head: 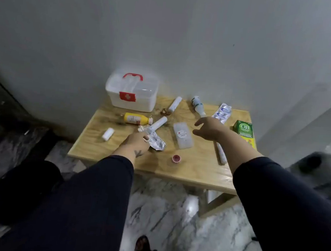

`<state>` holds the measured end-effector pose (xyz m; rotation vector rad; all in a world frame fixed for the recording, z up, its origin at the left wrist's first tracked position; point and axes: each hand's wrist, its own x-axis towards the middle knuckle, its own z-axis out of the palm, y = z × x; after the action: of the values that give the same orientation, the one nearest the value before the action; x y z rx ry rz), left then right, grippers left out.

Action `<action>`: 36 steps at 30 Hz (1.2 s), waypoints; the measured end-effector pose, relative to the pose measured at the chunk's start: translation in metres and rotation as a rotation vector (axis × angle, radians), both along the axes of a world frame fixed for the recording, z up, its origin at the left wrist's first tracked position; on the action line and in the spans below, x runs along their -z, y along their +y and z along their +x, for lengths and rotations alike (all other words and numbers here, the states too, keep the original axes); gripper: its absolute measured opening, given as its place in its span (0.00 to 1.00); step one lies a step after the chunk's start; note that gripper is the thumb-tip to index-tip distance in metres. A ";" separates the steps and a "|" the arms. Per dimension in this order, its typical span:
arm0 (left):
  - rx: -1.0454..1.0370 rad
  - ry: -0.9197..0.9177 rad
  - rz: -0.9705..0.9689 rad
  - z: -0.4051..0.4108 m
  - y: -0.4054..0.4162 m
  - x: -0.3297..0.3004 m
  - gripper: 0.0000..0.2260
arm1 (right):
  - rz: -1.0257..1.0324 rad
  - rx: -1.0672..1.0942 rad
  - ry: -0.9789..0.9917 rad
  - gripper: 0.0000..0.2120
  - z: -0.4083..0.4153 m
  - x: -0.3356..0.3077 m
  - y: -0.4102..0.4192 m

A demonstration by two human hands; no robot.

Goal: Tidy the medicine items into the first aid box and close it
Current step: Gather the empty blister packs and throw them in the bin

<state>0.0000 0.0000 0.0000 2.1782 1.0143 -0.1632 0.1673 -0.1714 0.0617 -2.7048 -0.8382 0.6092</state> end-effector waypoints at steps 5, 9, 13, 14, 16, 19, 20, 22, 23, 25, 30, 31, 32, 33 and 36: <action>-0.134 0.008 -0.103 0.008 0.002 0.030 0.16 | 0.043 0.182 0.052 0.19 0.009 0.034 -0.004; -0.241 -0.026 -0.145 0.018 0.002 0.044 0.14 | 0.139 0.359 0.094 0.18 0.030 0.051 -0.011; -0.343 -0.047 -0.132 0.029 0.000 0.048 0.12 | 0.204 0.451 0.112 0.19 0.060 0.054 -0.015; -0.363 -0.048 -0.130 0.032 -0.001 0.048 0.13 | 0.213 0.457 0.114 0.19 0.068 0.054 -0.015; -0.400 -0.050 -0.118 0.041 -0.001 0.049 0.14 | 0.230 0.461 0.126 0.19 0.088 0.056 -0.010; -0.478 -0.049 -0.114 0.052 -0.005 0.050 0.16 | 0.238 0.441 0.186 0.19 0.118 0.060 0.000; -0.507 -0.049 -0.110 0.055 -0.006 0.051 0.16 | 0.224 0.453 0.173 0.20 0.129 0.061 0.003; -0.571 -0.046 -0.093 0.061 -0.008 0.055 0.15 | 0.204 0.499 0.099 0.20 0.150 0.069 0.008; -0.597 -0.046 -0.082 0.064 -0.009 0.057 0.15 | 0.169 0.526 0.078 0.21 0.159 0.072 0.010; -0.641 -0.045 -0.066 0.070 -0.011 0.060 0.15 | 0.057 0.528 0.067 0.22 0.172 0.077 0.014; -0.712 -0.059 -0.042 0.079 -0.019 0.061 0.14 | -0.092 0.550 0.058 0.22 0.195 0.097 0.018; -0.728 -0.075 -0.046 0.079 -0.020 0.061 0.14 | -0.097 0.557 0.056 0.21 0.197 0.100 0.019; -0.745 -0.095 -0.053 0.079 -0.022 0.061 0.15 | -0.098 0.558 0.053 0.21 0.198 0.103 0.020; -0.763 -0.115 -0.058 0.079 -0.023 0.061 0.15 | -0.093 0.548 0.049 0.20 0.199 0.105 0.022; -0.808 -0.158 -0.066 0.079 -0.026 0.060 0.14 | -0.046 0.530 0.054 0.20 0.204 0.111 0.025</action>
<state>0.0794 -0.0259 -0.0598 1.5415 1.6672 0.3402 0.3710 -0.1463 -0.0492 -2.7623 -0.0749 0.5739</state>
